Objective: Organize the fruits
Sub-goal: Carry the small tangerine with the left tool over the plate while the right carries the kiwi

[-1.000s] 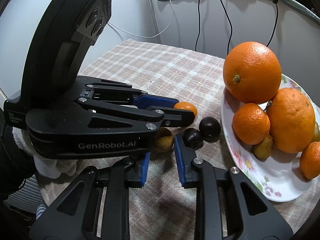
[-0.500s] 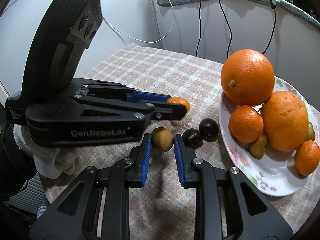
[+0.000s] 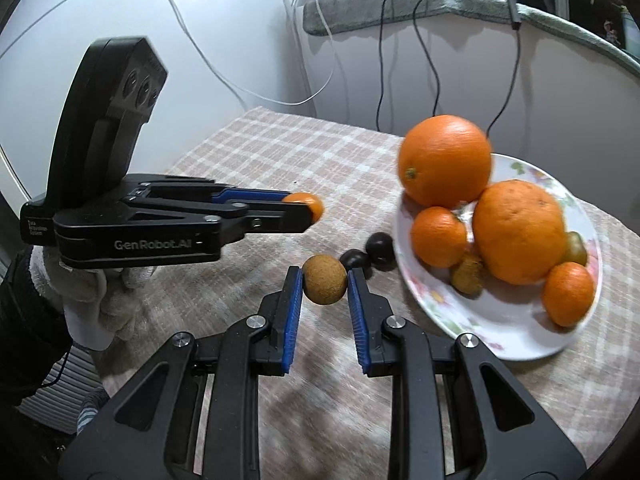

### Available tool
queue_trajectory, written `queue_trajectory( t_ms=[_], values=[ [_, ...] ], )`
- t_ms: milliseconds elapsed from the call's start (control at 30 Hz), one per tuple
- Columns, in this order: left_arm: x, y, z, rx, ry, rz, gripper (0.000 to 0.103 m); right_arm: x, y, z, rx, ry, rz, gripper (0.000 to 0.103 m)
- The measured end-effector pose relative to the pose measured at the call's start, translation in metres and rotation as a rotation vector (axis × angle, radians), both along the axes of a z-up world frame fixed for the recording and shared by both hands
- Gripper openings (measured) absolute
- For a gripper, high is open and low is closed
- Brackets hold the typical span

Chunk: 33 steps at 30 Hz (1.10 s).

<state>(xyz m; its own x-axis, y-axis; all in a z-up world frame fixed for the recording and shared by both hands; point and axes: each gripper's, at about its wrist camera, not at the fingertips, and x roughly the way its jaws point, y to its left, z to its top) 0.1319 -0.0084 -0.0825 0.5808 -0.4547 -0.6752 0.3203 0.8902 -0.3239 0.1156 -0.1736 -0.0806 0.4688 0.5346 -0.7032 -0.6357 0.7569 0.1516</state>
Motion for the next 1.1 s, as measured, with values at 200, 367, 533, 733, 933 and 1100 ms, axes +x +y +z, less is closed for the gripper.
queue_trajectory(
  t_ms=[200,367,533,733,933,1100],
  values=[
    [-0.004,-0.019,0.007,0.0,-0.015,-0.023,0.022,-0.002,-0.03,0.013,0.022,-0.022,-0.046,0.024],
    [-0.006,-0.038,0.012,-0.004,-0.028,-0.046,0.022,-0.002,-0.056,0.023,0.032,-0.041,-0.088,0.024],
    [-0.005,-0.055,0.015,-0.003,-0.035,-0.065,0.022,0.005,-0.079,0.028,0.041,-0.053,-0.128,0.024],
    [-0.002,-0.076,0.018,0.014,-0.046,-0.084,0.022,0.014,-0.102,0.033,0.048,-0.063,-0.164,0.024],
    [-0.002,-0.097,0.021,0.046,-0.069,-0.094,0.022,0.025,-0.117,0.034,0.055,-0.067,-0.191,0.024],
    [0.002,-0.112,0.022,0.065,-0.076,-0.104,0.022,0.035,-0.127,0.033,0.061,-0.066,-0.21,0.024]
  ],
)
